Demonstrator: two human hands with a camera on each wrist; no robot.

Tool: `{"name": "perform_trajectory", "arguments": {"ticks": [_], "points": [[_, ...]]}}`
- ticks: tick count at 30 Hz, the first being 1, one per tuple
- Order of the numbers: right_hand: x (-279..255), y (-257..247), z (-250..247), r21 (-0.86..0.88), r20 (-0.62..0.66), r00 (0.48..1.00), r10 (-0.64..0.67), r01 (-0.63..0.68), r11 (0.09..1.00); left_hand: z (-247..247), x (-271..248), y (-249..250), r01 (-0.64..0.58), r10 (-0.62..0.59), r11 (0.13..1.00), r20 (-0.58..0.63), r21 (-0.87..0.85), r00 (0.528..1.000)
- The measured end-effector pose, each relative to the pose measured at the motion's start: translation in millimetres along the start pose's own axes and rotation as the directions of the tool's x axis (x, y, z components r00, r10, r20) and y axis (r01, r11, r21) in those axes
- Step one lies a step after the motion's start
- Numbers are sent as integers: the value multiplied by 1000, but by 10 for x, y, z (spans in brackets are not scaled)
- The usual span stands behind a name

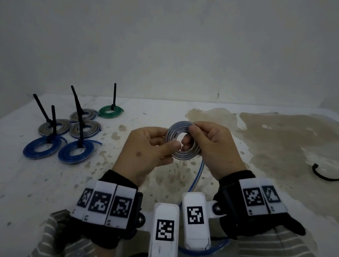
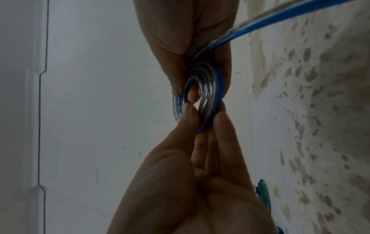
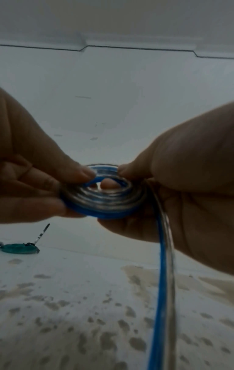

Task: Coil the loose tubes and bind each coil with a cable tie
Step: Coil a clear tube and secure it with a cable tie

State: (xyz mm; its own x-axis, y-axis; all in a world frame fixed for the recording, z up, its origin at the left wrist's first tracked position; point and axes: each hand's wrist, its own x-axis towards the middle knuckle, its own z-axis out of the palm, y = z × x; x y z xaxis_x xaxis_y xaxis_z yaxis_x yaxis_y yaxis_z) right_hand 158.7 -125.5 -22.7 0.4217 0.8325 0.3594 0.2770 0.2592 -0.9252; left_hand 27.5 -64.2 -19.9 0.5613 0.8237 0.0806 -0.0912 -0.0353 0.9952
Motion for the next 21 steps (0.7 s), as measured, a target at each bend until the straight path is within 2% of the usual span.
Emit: {"name": "perform_trajectory", "arguments": {"ticks": [3, 7, 11, 13, 15, 21], "points": [[2, 1, -40, -115, 43, 997, -61, 65, 991, -66, 5, 18, 54, -61, 996, 91, 73, 994], [-46, -40, 12, -242, 189, 979, -79, 125, 962, -209, 15, 102, -38, 24, 988, 89, 150, 996], [-71, -42, 52, -293, 216, 972, -89, 151, 944, -261, 7, 138, -93, 24, 912, 174, 399, 984], [-73, -30, 64, -326, 222, 972, -81, 152, 933, -243, -6, 148, -107, 0, 876, 222, 469, 975], [-68, -27, 78, -292, 203, 977, -68, 126, 948, -227, -3, 142, -108, 12, 881, 206, 462, 978], [-46, -45, 84, -68, 82, 997, -5, 11, 998, -183, 28, 85, -67, 75, 984, -40, 167, 996]]}}
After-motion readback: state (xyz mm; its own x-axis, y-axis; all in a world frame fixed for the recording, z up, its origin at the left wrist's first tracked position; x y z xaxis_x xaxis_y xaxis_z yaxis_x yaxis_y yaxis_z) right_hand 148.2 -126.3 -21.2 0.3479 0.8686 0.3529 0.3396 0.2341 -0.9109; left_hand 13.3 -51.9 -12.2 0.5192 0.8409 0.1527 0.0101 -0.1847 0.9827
